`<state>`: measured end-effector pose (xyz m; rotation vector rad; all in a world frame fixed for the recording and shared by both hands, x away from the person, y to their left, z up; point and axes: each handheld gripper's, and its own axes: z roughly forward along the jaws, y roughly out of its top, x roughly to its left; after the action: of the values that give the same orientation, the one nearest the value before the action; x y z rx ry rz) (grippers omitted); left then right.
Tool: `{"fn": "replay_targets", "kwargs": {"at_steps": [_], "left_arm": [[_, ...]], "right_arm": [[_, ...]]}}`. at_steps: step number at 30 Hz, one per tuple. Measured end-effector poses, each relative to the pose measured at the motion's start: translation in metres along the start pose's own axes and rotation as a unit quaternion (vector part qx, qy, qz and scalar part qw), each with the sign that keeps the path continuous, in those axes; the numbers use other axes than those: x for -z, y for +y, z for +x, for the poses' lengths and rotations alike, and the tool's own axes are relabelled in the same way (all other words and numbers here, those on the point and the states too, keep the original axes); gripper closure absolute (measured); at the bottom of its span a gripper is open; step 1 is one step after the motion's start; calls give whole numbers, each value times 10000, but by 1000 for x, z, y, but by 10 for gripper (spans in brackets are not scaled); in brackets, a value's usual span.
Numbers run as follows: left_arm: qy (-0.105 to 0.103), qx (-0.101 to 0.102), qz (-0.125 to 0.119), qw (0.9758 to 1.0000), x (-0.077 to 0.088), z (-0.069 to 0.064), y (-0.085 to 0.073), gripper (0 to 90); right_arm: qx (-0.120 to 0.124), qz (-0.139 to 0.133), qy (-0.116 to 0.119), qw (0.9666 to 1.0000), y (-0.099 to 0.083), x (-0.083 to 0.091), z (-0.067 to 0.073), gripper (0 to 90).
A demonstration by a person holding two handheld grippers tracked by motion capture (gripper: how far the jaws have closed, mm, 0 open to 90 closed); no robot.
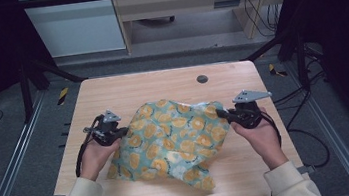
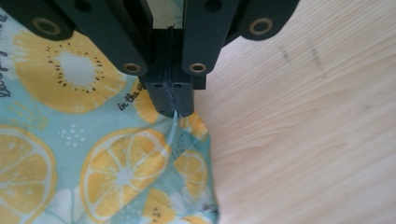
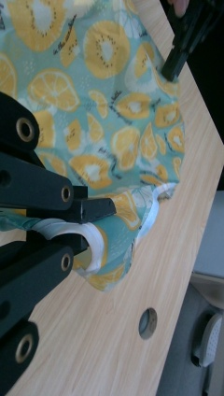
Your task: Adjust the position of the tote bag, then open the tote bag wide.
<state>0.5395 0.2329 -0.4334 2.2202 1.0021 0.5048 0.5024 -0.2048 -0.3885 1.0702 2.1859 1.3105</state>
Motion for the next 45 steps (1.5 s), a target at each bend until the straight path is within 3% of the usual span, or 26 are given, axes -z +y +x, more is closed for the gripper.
{"fn": "replay_targets", "kwargs": {"at_steps": [8, 27, 45], "left_arm": [[303, 21, -303, 9991, 29, 2, -8, 900], [363, 27, -528, 9979, 55, 3, -17, 900], [435, -89, -858, 9953, 81, -8, -23, 900]], "right_arm": [[29, -101, -261, 9996, 5, 19, -11, 900], [109, -307, -285, 9991, 16, 22, -8, 900], [163, -542, -239, 9981, 15, 36, 0, 900]]}}
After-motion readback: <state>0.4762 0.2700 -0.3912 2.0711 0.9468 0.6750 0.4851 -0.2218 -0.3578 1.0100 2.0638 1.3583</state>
